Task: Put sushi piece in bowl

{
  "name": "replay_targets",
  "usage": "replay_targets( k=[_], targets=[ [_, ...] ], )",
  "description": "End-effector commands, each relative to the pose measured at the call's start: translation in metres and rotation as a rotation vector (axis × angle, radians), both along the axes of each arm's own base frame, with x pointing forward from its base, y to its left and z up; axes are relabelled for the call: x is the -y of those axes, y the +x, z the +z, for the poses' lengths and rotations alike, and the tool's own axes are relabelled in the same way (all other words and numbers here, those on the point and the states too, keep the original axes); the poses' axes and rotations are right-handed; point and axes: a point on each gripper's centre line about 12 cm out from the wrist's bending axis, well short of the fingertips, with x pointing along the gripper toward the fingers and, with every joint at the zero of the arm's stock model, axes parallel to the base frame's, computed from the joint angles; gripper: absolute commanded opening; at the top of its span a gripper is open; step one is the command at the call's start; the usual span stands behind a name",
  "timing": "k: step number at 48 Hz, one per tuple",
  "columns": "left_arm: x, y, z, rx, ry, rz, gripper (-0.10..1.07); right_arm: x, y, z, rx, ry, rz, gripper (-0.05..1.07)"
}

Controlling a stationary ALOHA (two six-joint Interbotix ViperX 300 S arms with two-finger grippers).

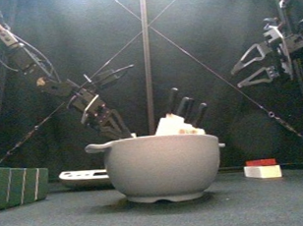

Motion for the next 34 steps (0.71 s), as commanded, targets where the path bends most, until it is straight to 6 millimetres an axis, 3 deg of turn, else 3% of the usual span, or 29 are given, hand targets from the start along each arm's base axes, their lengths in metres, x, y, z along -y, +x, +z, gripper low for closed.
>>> replay_targets(
  k=[1, 23, 34],
  targets=[
    [0.007, 0.004, 0.013, 0.038, 0.011, -0.019, 0.86, 0.003, 0.002, 0.006, 0.017, 0.001, -0.007, 0.93],
    [0.078, 0.023, 0.035, 0.121, -0.053, -0.156, 0.86, 0.007, 0.0, 0.012, 0.065, -0.005, -0.026, 0.93],
    [0.113, 0.028, 0.033, 0.124, -0.103, -0.219, 0.86, 0.008, 0.004, 0.011, 0.067, -0.003, -0.02, 0.93]
  ],
)
